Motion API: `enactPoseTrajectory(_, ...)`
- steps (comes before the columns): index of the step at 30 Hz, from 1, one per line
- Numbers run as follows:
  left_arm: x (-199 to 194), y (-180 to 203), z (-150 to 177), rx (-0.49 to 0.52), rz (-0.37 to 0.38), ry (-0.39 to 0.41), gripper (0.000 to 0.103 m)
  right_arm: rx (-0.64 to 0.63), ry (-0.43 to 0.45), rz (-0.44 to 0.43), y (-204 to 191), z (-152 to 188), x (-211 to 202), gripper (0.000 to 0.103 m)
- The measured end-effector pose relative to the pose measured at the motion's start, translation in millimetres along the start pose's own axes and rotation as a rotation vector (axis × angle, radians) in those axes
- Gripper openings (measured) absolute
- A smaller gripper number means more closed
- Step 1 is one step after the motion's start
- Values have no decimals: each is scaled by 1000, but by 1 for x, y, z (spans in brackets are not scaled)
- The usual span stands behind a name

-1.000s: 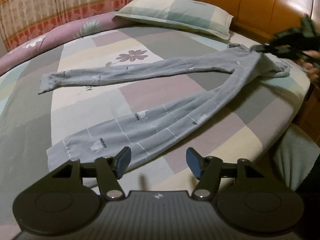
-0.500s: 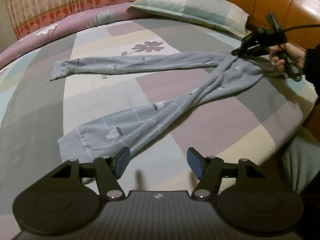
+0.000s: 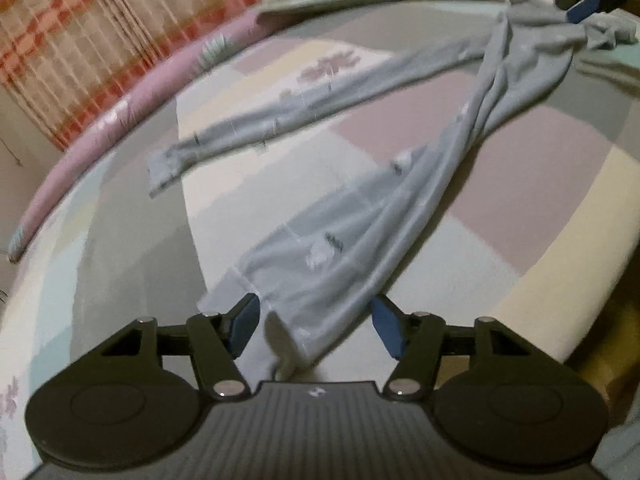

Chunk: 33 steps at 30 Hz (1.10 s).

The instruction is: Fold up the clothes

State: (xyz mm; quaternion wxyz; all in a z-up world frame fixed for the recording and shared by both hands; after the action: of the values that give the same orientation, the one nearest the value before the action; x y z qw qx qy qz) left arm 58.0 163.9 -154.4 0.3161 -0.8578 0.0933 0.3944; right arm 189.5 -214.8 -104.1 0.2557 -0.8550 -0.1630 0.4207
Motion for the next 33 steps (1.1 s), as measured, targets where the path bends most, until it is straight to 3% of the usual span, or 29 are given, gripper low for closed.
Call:
enactPoseTrajectory(3,-5,0,3,38,4,-5,60,-22,-68,-47,-20,25,4,52)
enactPoseTrajectory(8,-9,-1,16,189,-86,-38,61,-237,-181,-69,-70,70,18,54)
enactPoseTrajectory(10,-10,2,20,320,-151,-60,61,-311,-203,-78,-88,83,22,58)
enactPoseTrajectory(16,-3,24,23,704,-290,-72,58,-328,-204,-133,-112,90,21,60)
enactPoseTrajectory(18,1,34,16,781,-315,-55,50,-319,-202,-138,-113,90,20,60)
enactPoseTrajectory(21,7,50,0,801,-302,-12,39,-305,-200,-140,-112,88,18,61)
enactPoseTrajectory(27,13,41,12,844,-351,-27,39,-301,-195,-137,-109,88,14,63)
enactPoseTrajectory(29,15,35,21,846,-364,-61,29,-290,-197,-137,-106,89,15,65)
enactPoseTrajectory(30,16,35,23,819,-334,-83,9,-283,-198,-138,-105,90,17,65)
enactPoseTrajectory(33,12,31,16,730,-278,-68,8,-271,-203,-136,-104,91,20,65)
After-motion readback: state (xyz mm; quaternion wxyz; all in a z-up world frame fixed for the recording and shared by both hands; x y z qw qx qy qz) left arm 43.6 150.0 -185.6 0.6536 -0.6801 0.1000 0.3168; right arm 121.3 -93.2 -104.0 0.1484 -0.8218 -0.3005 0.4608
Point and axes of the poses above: each gripper's, at about its wrist camera, not at the fingertips, and x roughly the way its jaws point, y to its right, z to its underside, the point moved 9 cm from there along x, roughly the way its jaws point, and after that the axes turned 12 degrees about x, right-handed, at the moved point
